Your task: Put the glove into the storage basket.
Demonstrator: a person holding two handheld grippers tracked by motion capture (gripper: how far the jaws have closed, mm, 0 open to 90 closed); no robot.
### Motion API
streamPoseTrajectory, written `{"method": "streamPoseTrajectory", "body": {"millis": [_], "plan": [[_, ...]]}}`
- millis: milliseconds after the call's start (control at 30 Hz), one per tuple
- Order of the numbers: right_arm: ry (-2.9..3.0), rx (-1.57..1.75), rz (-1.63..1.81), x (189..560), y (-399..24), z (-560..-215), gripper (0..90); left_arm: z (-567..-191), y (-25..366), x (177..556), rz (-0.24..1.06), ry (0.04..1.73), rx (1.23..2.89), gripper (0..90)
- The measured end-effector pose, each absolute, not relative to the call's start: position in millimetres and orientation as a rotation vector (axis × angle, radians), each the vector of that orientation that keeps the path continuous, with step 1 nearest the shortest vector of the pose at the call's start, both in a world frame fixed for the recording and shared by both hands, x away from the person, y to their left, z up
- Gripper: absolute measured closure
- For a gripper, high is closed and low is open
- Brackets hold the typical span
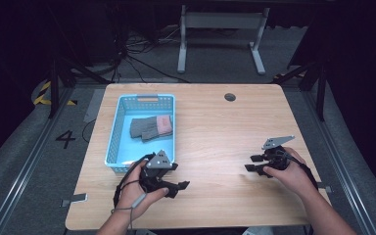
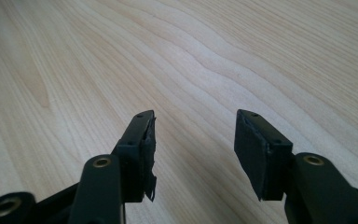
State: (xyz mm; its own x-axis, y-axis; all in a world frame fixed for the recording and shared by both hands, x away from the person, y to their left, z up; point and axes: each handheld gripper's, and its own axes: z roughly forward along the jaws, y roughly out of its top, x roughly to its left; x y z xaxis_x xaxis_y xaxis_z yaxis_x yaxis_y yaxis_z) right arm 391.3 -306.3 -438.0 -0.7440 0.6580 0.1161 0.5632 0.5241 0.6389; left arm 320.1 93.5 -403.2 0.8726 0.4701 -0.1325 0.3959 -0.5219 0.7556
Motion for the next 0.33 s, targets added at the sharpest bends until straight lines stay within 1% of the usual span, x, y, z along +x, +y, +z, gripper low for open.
{"method": "streamPoseTrajectory", "body": {"millis": [67, 167, 333], "plan": [[2.605, 1.068, 1.022, 391.1, -307.6, -441.1, 48.9, -418.7, 89.5, 315.7, 0.118, 0.605, 2.213, 29.7], [2.587, 1.081, 1.023, 390.4, -309.4, -442.8, 48.9, -439.7, 85.4, 315.3, 0.022, 0.591, 2.253, 29.3], [2.530, 1.106, 1.037, 389.8, -313.7, -442.9, 48.8, -450.3, 80.7, 316.3, 0.082, 0.579, 2.314, 26.6]]}}
